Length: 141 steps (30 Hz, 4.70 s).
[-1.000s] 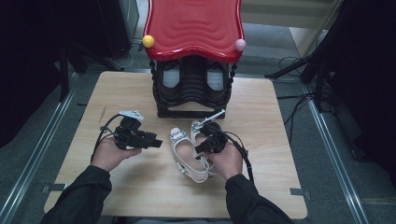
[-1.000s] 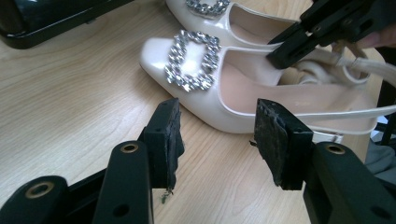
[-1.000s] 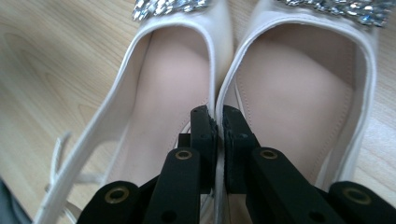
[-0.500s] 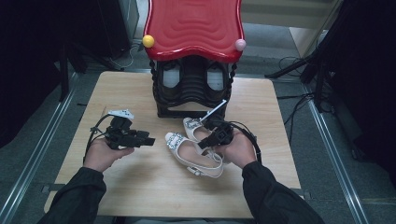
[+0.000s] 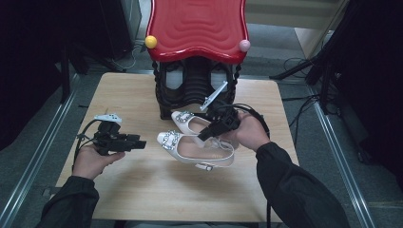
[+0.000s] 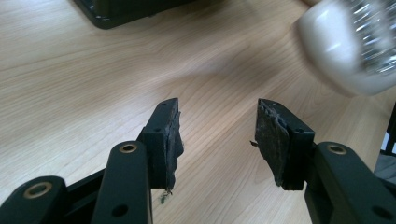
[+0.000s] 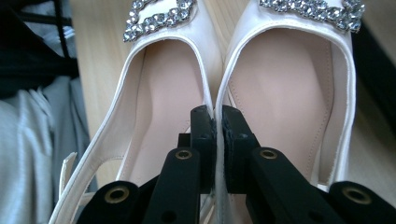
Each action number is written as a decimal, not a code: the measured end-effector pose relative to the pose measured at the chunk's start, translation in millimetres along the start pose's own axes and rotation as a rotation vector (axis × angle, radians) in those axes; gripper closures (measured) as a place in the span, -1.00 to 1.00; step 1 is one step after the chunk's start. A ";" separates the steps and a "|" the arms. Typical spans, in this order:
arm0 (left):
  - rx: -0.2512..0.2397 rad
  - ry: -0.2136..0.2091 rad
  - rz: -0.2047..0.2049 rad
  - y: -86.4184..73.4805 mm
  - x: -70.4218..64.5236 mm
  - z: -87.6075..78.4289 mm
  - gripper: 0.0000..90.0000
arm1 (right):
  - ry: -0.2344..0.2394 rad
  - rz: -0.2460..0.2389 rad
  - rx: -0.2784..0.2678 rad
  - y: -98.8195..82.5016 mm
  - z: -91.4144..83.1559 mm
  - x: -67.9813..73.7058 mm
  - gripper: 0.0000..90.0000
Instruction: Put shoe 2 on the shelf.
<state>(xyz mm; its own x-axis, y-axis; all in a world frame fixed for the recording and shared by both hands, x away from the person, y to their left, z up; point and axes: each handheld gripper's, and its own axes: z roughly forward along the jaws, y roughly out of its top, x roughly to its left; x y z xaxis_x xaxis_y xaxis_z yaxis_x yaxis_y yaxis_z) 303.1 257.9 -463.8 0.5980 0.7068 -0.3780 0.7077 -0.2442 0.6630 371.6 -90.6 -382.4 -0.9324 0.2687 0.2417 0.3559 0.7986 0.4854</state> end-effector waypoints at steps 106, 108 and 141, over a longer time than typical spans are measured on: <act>0.056 -0.131 0.068 15.7 -8.5 25.7 0.16 | -0.479 0.623 -0.904 163.1 -158.8 -68.5 0.93; 0.058 -0.131 0.068 15.7 -8.4 26.0 0.16 | -0.478 0.621 -0.904 163.4 -158.2 -68.6 0.92; 0.066 -0.124 0.079 15.0 -12.6 29.6 0.14 | -0.443 0.591 -0.894 153.7 -172.2 -59.5 0.51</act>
<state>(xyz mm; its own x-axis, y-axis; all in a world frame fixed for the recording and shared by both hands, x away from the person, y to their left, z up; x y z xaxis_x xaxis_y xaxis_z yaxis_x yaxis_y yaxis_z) 317.4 225.7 -468.2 0.6919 0.5972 -0.4057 0.6773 -0.3423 0.6512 492.6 -76.6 -177.5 -0.4834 0.7788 0.3996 0.4961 -0.1324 0.8581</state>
